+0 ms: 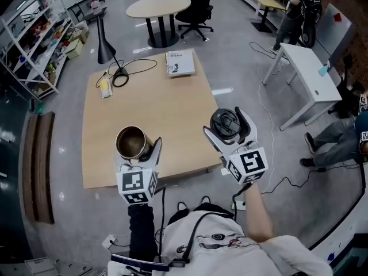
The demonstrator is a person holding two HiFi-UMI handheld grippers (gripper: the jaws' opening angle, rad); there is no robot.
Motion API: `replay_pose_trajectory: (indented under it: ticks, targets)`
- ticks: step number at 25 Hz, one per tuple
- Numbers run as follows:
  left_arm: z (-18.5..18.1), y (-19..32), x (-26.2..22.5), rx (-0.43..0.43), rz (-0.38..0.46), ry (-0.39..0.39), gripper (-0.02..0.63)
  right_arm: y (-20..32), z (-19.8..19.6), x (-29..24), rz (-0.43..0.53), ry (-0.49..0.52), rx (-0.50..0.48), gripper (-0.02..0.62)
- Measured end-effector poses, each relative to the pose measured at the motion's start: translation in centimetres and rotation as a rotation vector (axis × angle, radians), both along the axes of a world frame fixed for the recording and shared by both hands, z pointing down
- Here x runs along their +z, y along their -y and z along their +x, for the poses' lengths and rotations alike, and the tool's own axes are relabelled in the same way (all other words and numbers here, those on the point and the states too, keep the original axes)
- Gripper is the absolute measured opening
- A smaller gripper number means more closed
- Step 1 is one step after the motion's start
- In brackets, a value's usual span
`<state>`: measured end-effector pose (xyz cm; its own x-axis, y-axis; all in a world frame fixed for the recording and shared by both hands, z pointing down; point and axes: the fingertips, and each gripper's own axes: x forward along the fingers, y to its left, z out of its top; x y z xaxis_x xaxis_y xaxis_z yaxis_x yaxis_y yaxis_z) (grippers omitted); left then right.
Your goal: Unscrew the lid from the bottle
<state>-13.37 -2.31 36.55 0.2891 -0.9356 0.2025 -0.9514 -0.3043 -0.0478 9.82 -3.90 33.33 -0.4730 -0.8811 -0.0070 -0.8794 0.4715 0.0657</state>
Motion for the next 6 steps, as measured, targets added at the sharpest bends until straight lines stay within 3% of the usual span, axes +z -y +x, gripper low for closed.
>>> replay_pose_trajectory:
  ticks: [6]
  targets:
    - [1.8,1.2,-0.5,0.027,0.006,-0.014,0.425,0.5,1.3,-0.7,0.012,0.006,-0.001,0.479]
